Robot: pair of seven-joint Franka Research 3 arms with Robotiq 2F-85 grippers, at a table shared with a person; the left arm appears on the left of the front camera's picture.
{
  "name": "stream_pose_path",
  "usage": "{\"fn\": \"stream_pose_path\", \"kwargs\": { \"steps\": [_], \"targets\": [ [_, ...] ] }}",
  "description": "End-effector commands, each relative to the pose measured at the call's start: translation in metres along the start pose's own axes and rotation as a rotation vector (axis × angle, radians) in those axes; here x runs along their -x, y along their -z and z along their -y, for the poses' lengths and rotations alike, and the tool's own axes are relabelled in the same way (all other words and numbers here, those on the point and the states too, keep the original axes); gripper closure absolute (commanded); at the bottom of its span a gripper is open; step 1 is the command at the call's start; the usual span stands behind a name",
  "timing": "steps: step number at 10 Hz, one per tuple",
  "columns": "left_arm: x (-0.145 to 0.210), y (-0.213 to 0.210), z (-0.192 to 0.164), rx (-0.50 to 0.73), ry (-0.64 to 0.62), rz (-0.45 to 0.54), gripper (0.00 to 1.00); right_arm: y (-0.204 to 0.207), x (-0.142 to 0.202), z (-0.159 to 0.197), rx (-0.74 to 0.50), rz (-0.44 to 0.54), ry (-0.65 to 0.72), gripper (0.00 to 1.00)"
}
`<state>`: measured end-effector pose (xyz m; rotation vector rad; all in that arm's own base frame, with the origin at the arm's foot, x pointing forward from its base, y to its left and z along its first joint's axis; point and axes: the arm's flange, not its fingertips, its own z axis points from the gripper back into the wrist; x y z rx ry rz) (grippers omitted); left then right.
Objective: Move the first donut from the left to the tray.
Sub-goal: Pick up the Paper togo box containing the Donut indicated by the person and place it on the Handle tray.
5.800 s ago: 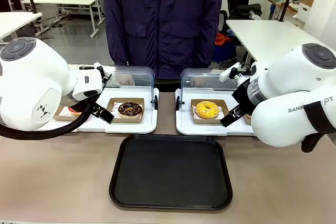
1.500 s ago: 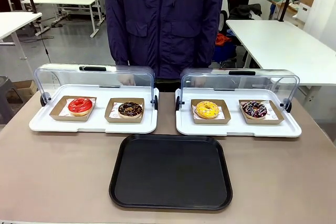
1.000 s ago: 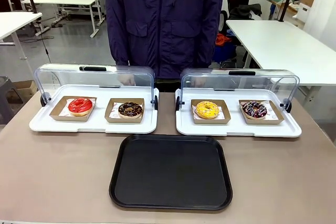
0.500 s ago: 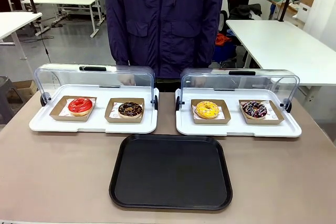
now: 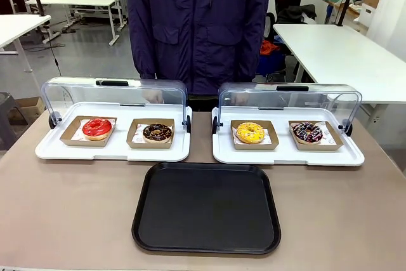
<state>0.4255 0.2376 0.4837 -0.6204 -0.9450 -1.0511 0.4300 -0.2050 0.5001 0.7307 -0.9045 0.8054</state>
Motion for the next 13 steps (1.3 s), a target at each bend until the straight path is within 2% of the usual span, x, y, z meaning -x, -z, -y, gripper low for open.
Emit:
{"fn": "stream_pose_path", "kwargs": {
  "steps": [1,13],
  "targets": [
    [-0.001,-0.0006,0.0013,0.005,0.005,-0.007,0.0,0.0007,-0.0016,-0.0032,-0.004,0.007,-0.007,0.0],
    [-0.001,-0.0006,0.0013,0.005,0.005,-0.007,0.0,0.0007,-0.0016,-0.0032,-0.004,0.007,-0.007,0.0]
  ]
}}
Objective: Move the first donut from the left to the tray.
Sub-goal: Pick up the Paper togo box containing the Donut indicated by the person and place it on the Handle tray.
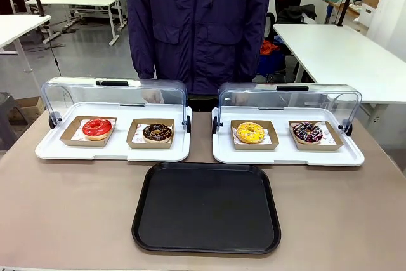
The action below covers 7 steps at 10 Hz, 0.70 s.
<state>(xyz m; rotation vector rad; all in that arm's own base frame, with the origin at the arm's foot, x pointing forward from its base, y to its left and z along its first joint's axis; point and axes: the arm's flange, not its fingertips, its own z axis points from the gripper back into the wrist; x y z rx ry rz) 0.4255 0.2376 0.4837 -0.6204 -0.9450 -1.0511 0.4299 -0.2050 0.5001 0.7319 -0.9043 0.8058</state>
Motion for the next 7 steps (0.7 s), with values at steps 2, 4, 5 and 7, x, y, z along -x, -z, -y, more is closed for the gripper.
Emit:
{"fn": "stream_pose_path", "kwargs": {
  "steps": [2,4,5,7],
  "targets": [
    [-0.001,-0.0006,0.0013,0.005,0.005,-0.007,0.0,0.0008,-0.0016,-0.003,-0.003,0.006,-0.007,0.0],
    [-0.001,-0.0006,0.0013,0.005,0.005,-0.007,0.0,0.0008,-0.0016,-0.003,-0.003,0.006,-0.007,0.0],
    [-0.001,-0.0006,0.0013,0.005,0.005,-0.007,0.0,0.0008,-0.0016,-0.003,-0.003,0.006,-0.007,0.0],
    [-0.001,-0.0006,0.0013,0.005,0.005,-0.007,0.0,0.0008,-0.0016,-0.003,-0.003,0.006,-0.007,0.0]
  ]
}}
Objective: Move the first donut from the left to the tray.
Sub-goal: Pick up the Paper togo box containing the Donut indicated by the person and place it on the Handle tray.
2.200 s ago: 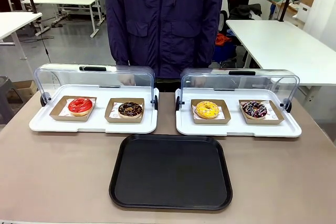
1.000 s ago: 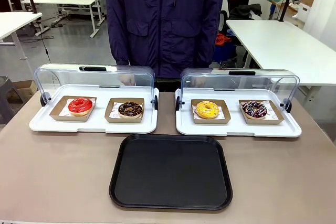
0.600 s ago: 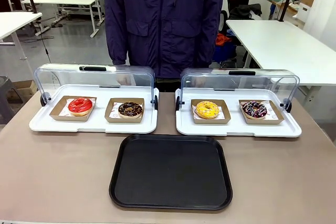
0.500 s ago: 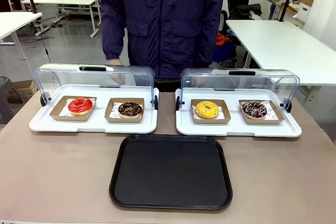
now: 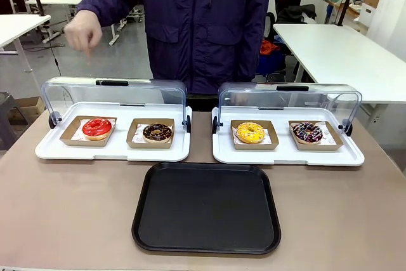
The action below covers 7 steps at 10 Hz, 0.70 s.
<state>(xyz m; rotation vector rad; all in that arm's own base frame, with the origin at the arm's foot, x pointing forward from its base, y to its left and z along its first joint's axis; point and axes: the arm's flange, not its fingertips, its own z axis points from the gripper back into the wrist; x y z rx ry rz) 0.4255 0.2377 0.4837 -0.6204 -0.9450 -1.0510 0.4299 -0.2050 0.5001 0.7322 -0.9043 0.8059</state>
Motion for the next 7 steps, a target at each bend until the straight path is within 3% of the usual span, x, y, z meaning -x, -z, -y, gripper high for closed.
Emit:
{"fn": "stream_pose_path", "kwargs": {
  "steps": [1,7],
  "targets": [
    [-0.001,-0.0006,0.0013,0.005,0.005,-0.007,0.0,0.0008,-0.0016,-0.003,-0.003,0.006,-0.007,0.0],
    [-0.001,-0.0006,0.0013,0.005,0.005,-0.007,0.0,0.0008,-0.0016,-0.003,-0.003,0.006,-0.007,0.0]
  ]
}}
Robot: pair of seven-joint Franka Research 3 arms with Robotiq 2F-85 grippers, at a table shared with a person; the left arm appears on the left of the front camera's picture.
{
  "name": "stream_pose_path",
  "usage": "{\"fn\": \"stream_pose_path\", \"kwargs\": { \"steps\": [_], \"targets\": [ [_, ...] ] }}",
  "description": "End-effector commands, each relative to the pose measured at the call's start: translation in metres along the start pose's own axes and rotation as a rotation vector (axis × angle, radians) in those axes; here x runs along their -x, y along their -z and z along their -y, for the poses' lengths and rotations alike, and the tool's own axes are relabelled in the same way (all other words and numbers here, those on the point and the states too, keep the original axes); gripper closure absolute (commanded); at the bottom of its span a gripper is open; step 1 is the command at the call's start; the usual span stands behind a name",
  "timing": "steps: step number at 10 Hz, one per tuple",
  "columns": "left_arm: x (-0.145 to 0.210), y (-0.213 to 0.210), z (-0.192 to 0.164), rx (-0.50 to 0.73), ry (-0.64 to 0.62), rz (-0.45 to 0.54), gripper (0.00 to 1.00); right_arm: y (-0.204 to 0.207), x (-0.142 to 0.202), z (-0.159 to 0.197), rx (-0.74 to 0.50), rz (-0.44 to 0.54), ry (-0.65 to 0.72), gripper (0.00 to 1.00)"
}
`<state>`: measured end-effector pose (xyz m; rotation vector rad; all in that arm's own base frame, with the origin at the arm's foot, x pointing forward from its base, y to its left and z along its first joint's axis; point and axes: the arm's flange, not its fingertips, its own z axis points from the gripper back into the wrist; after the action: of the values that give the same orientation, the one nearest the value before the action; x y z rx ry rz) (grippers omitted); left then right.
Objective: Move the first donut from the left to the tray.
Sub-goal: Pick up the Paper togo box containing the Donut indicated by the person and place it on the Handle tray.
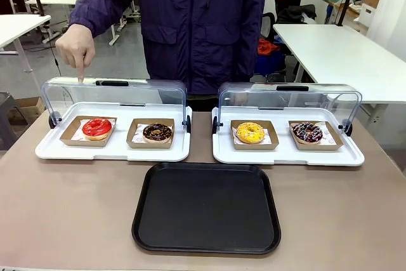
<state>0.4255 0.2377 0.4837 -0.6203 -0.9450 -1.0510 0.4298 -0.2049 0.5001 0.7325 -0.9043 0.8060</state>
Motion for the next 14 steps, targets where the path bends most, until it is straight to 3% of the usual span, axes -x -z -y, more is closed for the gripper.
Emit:
{"fn": "stream_pose_path", "kwargs": {
  "steps": [1,7,11,14],
  "targets": [
    [-0.001,-0.001,0.001,0.005,0.005,-0.007,0.0,0.001,-0.002,-0.003,-0.003,0.006,-0.007,0.0],
    [0.0,0.0,0.0,0.0,0.0,0.0,0.0,0.001,-0.002,-0.003,-0.003,0.006,-0.007,0.0],
    [-0.047,0.069,0.021,0.136,0.175,-0.351,0.0,0.001,-0.002,-0.003,-0.003,0.006,-0.007,0.0],
    [-0.035,0.135,0.041,0.188,0.282,-0.577,0.0,0.001,-0.002,-0.003,-0.003,0.006,-0.007,0.0]
  ]
}}
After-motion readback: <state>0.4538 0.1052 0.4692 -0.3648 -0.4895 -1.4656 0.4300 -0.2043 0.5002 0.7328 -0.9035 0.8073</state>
